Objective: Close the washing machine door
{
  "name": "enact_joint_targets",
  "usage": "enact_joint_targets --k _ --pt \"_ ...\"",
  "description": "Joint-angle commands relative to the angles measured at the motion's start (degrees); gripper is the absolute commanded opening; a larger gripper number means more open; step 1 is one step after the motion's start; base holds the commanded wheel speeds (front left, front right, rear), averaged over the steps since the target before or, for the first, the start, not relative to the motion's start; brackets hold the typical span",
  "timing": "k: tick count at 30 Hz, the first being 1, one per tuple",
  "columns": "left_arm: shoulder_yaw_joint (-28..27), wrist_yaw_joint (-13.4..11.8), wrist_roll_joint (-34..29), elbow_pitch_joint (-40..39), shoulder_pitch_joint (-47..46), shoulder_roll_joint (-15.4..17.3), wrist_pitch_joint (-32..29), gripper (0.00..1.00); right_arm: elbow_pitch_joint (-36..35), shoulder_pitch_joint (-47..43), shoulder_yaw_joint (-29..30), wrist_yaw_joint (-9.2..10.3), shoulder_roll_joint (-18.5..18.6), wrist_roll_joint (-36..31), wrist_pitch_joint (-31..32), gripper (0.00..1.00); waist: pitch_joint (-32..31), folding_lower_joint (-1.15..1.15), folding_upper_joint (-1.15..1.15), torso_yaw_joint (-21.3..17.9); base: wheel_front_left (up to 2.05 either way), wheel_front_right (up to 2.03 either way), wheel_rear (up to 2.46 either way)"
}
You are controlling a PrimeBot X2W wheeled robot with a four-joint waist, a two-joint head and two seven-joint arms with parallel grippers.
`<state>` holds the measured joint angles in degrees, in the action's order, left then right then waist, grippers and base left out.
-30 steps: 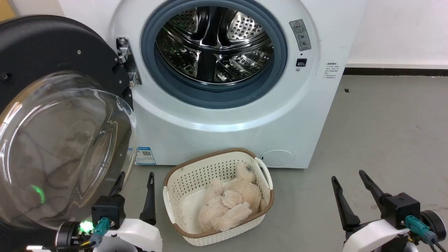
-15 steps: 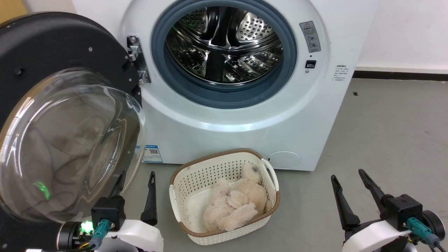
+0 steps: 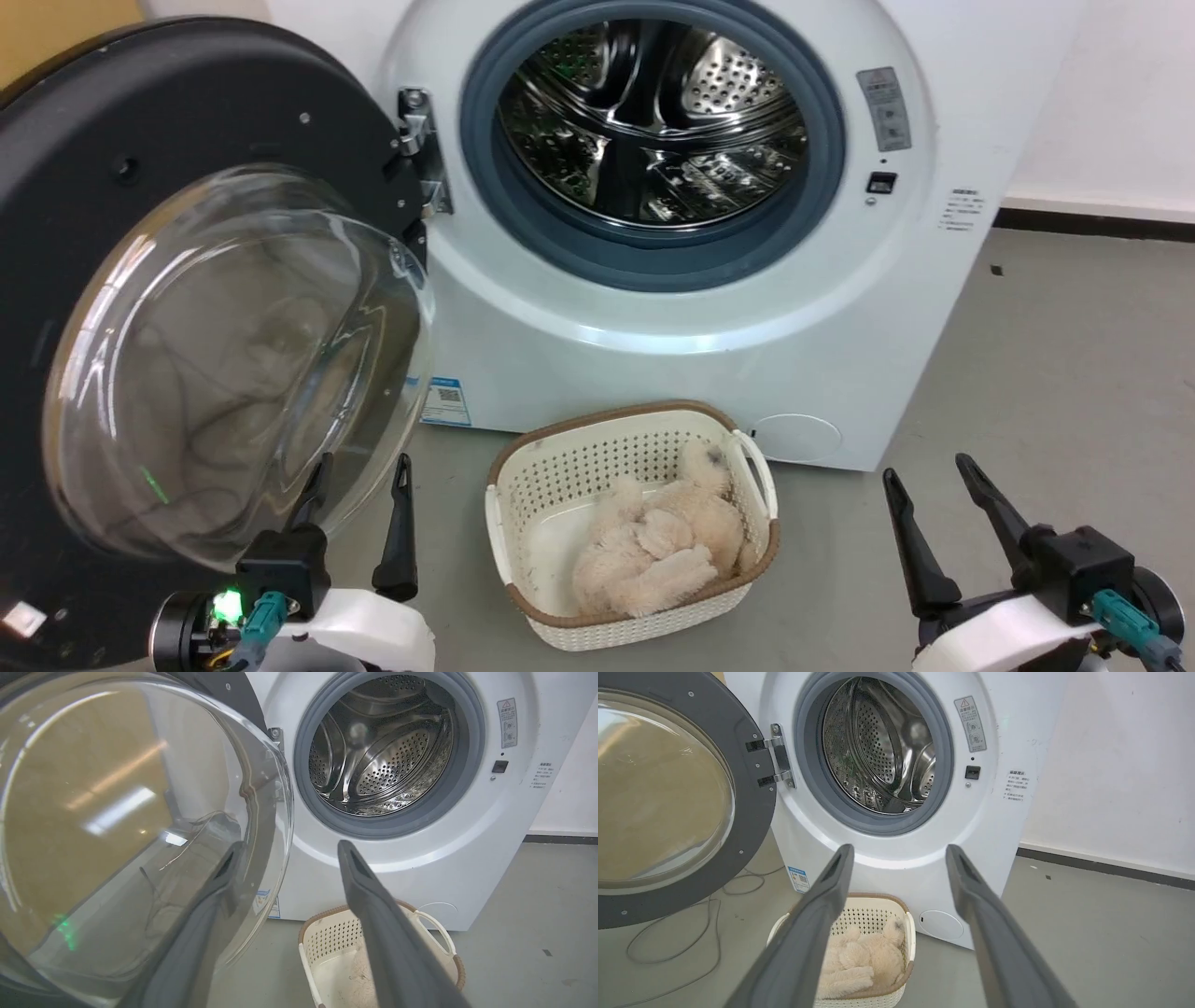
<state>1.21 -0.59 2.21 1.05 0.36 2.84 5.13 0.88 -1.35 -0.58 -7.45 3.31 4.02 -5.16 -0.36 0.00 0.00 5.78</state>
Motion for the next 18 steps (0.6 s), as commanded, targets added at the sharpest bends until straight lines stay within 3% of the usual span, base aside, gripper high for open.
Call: enact_joint_targets --k 1,18 --pt "0.0 -0.3 0.3 0.1 0.8 0.0 0.4 1.00 0.1 -0.7 -0.1 -0.01 0.3 0.3 -0.4 1.00 0.0 0.00 0.00 0.4 0.00 0.00 0.00" --pt "0.0 -0.4 0.9 0.1 1.4 0.0 2.5 1.00 0.6 -1.4 -0.4 -0.02 0.2 1.6 -2.4 1.00 -0.4 0.00 0.00 6.1 0.00 0.00 0.00"
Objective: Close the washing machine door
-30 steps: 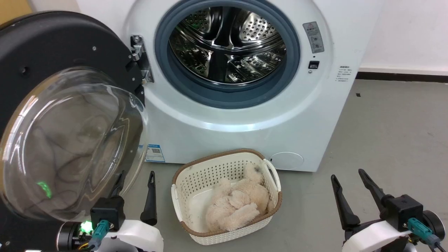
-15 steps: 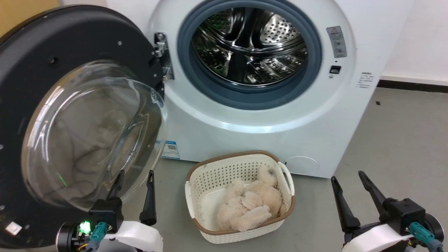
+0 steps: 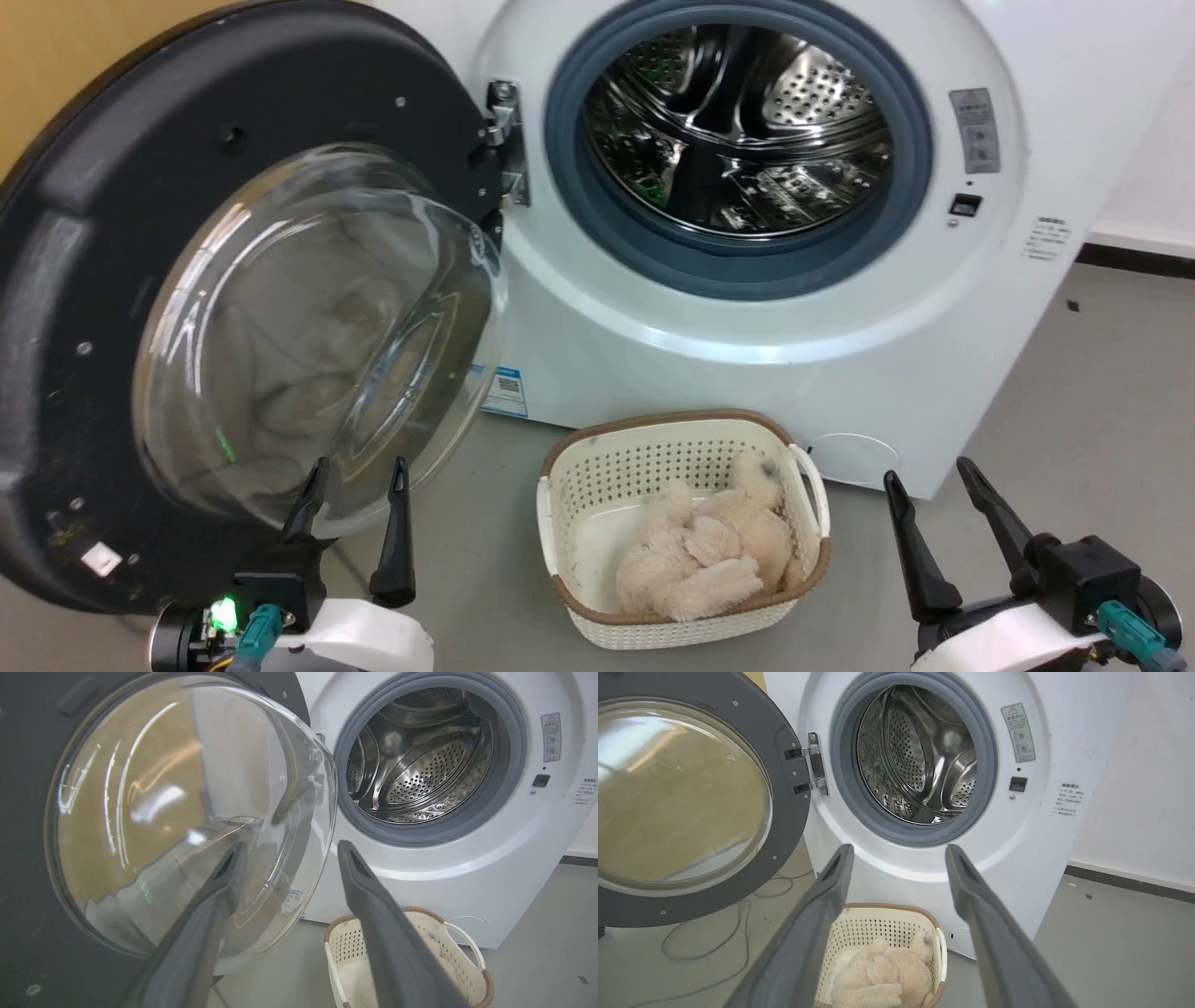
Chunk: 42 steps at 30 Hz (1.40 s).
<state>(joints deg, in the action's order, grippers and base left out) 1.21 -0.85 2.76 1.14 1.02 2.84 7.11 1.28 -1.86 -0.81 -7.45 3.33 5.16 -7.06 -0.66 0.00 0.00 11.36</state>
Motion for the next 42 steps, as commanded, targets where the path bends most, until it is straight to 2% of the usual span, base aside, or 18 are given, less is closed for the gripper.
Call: enact_joint_targets --k 1,42 --pt "0.0 -0.1 0.4 0.0 0.8 0.0 0.6 1.00 0.2 -0.9 -0.2 -0.02 0.2 0.5 -0.7 1.00 -0.1 0.00 0.00 0.8 0.00 0.00 0.00" --pt "-0.3 -1.1 2.3 -1.1 2.9 0.0 5.5 1.00 2.6 -0.5 -3.7 -0.03 1.4 4.6 -5.6 1.00 -0.2 0.00 0.00 13.3 0.00 0.00 0.00"
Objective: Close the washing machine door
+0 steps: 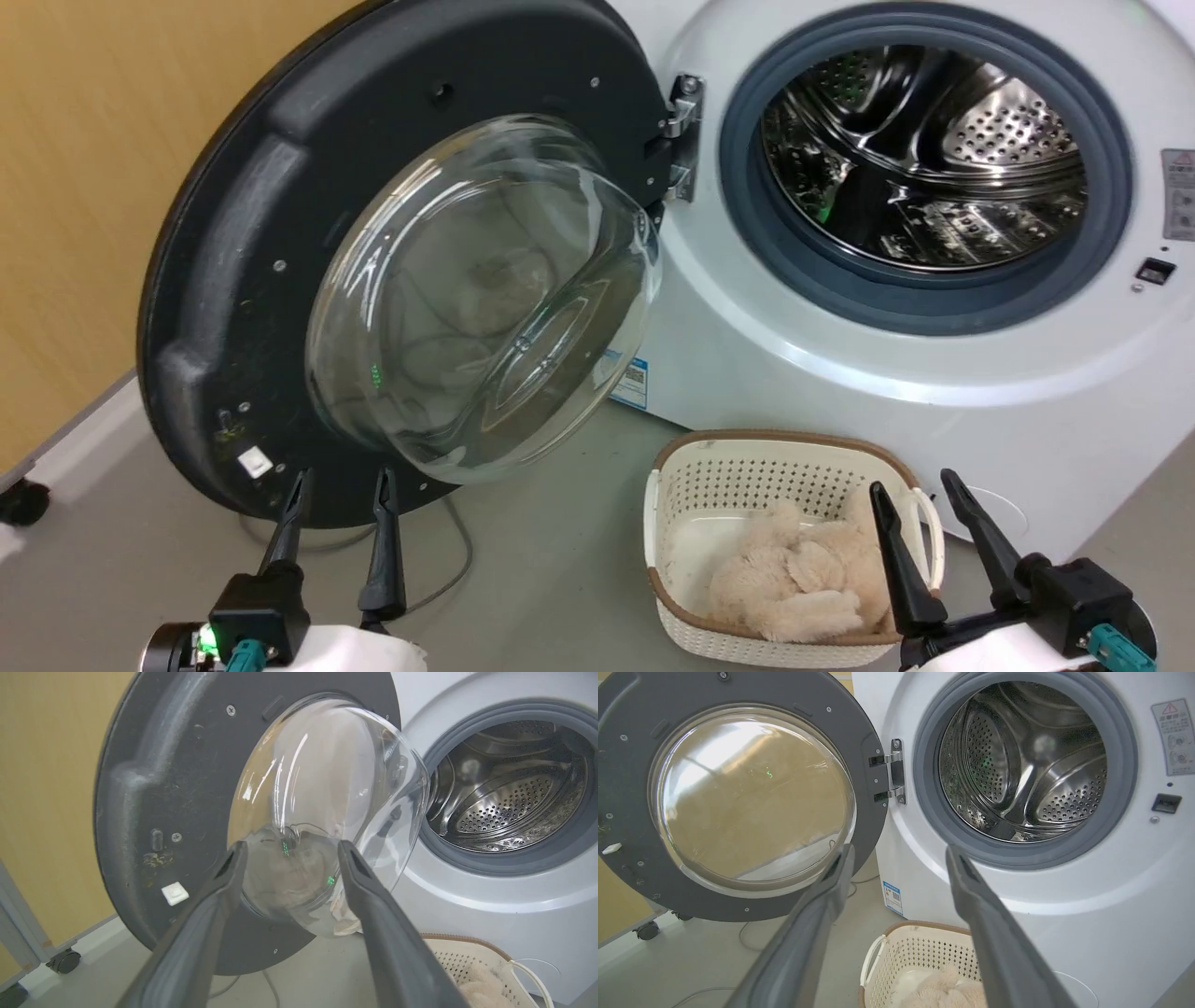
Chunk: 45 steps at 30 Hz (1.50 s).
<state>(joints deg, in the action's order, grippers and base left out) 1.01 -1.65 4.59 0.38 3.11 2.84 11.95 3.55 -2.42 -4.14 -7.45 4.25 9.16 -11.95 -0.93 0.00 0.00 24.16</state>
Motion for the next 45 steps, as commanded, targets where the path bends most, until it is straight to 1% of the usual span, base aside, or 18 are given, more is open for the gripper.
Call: enact_joint_targets --k 1,21,25,26,27,28,33,37,39,41,43,45 --pt "0.0 -0.4 0.5 -0.3 0.8 0.0 0.8 1.00 0.4 0.2 -0.5 -0.03 0.5 0.8 -0.8 1.00 0.1 0.00 0.00 0.7 0.00 0.00 0.00" --pt "-0.4 -1.2 1.6 -1.4 1.5 0.0 3.1 1.00 1.2 0.4 -1.5 -0.03 1.1 2.7 -3.1 1.00 1.0 0.00 0.00 5.8 0.00 0.00 0.00" --pt "-0.8 -1.4 1.5 -1.8 1.8 0.0 3.1 1.00 1.4 0.7 -1.7 -0.03 1.1 2.8 -3.1 1.00 1.1 0.00 0.00 5.9 0.00 0.00 0.00" --pt "-0.9 -1.3 1.5 -1.9 1.9 0.0 3.1 0.45 1.4 0.8 -1.8 -0.03 1.0 2.8 -3.1 1.00 1.1 0.00 0.00 5.9 0.00 0.00 0.00" --pt "-1.1 -1.2 1.5 -2.1 1.9 0.0 3.1 0.04 1.5 0.8 -1.9 -0.03 1.0 2.8 -3.1 1.00 1.1 0.00 0.00 5.9 0.00 0.00 0.00" --pt "-1.3 -1.0 1.6 -2.4 1.8 0.0 3.1 0.00 1.5 0.9 -1.9 -0.03 1.0 2.8 -3.1 1.00 1.1 0.00 0.00 5.8 0.00 0.00 0.00" --pt "-3.0 -0.2 2.1 -4.6 1.1 0.0 3.1 0.00 1.3 0.6 -1.5 -0.03 0.9 3.0 -3.1 1.00 0.9 0.00 0.00 5.7 0.00 0.00 0.00" --pt "-7.1 1.4 3.5 -7.2 -1.4 0.8 3.1 0.00 0.9 -0.1 -0.7 -0.03 0.8 2.8 -3.1 1.00 0.9 0.00 0.00 5.6 0.00 0.00 0.00" --pt "-9.3 2.8 4.2 -7.7 -3.4 2.3 3.1 0.00 0.5 -0.5 -0.2 -0.03 0.8 2.5 -3.1 1.00 1.2 0.00 0.00 5.5 0.00 0.00 0.00" --pt "-11.7 4.2 5.2 -7.1 -6.1 4.4 3.1 0.00 0.1 -0.6 -0.1 -0.03 1.1 2.2 -3.1 1.00 2.1 0.00 0.00 5.0 0.00 0.00 0.00" --pt "-14.5 5.2 7.5 -5.5 -9.2 6.4 3.1 0.00 -0.1 -0.4 -0.1 -0.03 1.5 2.0 -3.1 1.00 3.1 0.00 0.00 4.3 0.00 0.00 0.00" --pt "-17.2 6.0 11.0 -2.4 -12.9 8.1 3.0 0.00 -0.2 -0.1 -0.1 -0.03 1.9 1.8 -3.1 1.00 4.1 0.00 0.00 3.5 0.00 0.00 0.00"
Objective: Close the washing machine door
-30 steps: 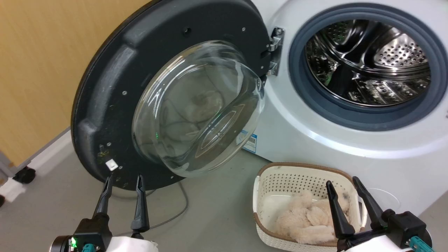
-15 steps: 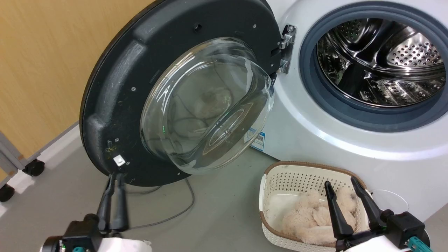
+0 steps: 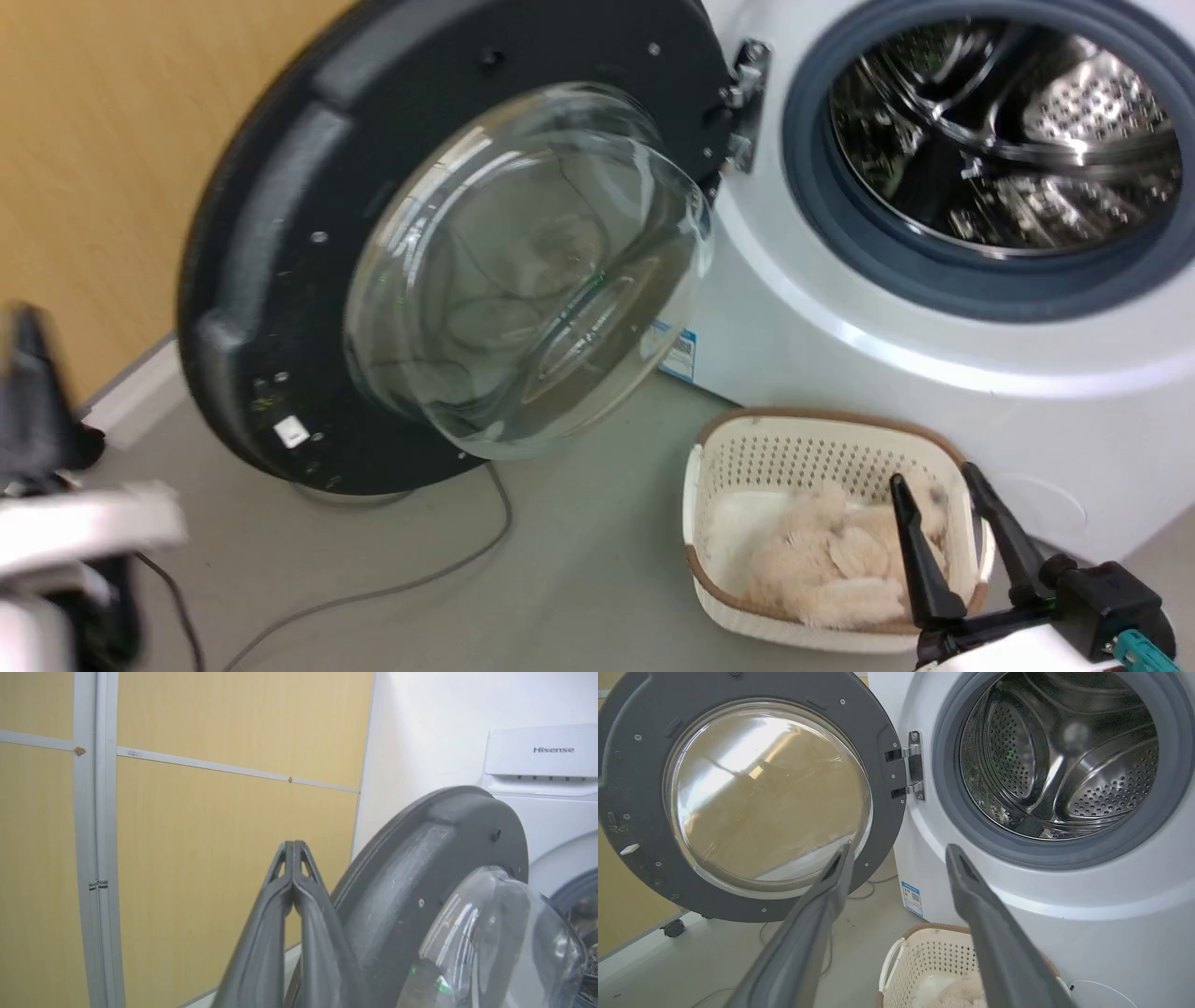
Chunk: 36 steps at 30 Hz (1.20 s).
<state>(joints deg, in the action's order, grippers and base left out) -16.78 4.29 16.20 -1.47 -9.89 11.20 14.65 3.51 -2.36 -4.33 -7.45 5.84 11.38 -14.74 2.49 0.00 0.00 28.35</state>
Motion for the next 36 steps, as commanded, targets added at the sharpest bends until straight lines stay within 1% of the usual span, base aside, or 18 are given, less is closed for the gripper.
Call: enact_joint_targets --k 1,6,12,14,17,19,21,23,26,27,30,36 --pt "-0.8 0.4 1.4 1.1 -1.8 0.7 -0.1 0.00 -0.2 0.1 0.0 -0.03 0.5 -0.5 -0.3 1.00 1.2 0.00 0.00 -1.1 0.00 0.00 0.00" --pt "-7.1 1.1 10.9 10.3 -10.9 5.5 -5.2 0.00 -0.4 1.3 -0.4 -0.03 1.6 -0.6 -0.3 1.00 3.7 0.00 0.00 -3.2 0.00 0.00 0.00" --pt "-14.4 1.3 23.6 22.9 -20.1 9.3 -12.4 0.00 -0.4 2.5 -0.6 -0.03 2.4 -0.5 -0.3 1.00 6.0 0.00 0.00 -5.4 0.00 0.00 0.00" --pt "-16.8 0.7 28.4 27.1 -22.8 9.6 -16.2 0.00 -0.4 2.9 -0.7 -0.03 2.6 -0.5 -0.3 1.00 6.4 0.00 0.00 -6.0 0.00 0.00 0.00" --pt "-20.4 -1.2 36.4 32.9 -26.4 9.6 -24.3 0.00 -0.3 3.2 -0.8 -0.03 2.7 -0.4 -0.3 1.00 6.8 0.00 0.00 -6.6 0.00 0.00 0.00" --pt "-22.3 -2.7 40.9 36.0 -28.3 9.8 -29.7 0.00 -0.3 3.4 -0.9 -0.03 2.8 -0.4 -0.3 1.00 6.9 0.00 0.00 -6.9 0.00 0.00 0.00" --pt "-23.4 -3.3 44.2 38.1 -29.1 10.3 -34.6 0.00 -0.2 3.4 -0.9 -0.03 2.8 -0.4 -0.3 1.00 6.8 0.00 0.00 -7.2 0.00 0.00 0.00" --pt "-23.4 -3.0 46.4 39.2 -28.9 10.6 -39.6 0.00 -0.1 3.4 -0.9 -0.03 2.7 -0.4 -0.3 1.00 6.6 0.00 0.00 -7.5 0.00 0.00 0.00" --pt "-22.5 -2.0 48.5 39.2 -27.6 10.8 -46.3 0.00 0.1 3.4 -0.9 -0.03 2.5 -0.3 -0.3 1.00 6.2 0.00 0.00 -7.7 0.00 0.00 0.00" --pt "-21.1 -1.0 49.9 38.0 -25.6 10.6 -52.3 0.00 0.4 3.2 -1.0 -0.03 2.2 -0.3 -0.3 1.00 5.5 0.00 0.00 -7.9 0.00 0.00 0.00" --pt "-20.1 -0.5 51.2 36.0 -23.6 9.9 -57.2 0.00 0.7 3.1 -1.1 -0.03 1.9 -0.2 -0.3 1.00 4.6 0.00 0.00 -8.0 0.00 0.00 0.00" --pt "-18.3 -0.3 54.0 30.0 -19.2 7.1 -65.1 0.00 1.2 2.4 -0.9 -0.03 1.1 0.0 -0.3 1.00 2.1 0.00 0.00 -8.7 0.00 0.00 0.00"
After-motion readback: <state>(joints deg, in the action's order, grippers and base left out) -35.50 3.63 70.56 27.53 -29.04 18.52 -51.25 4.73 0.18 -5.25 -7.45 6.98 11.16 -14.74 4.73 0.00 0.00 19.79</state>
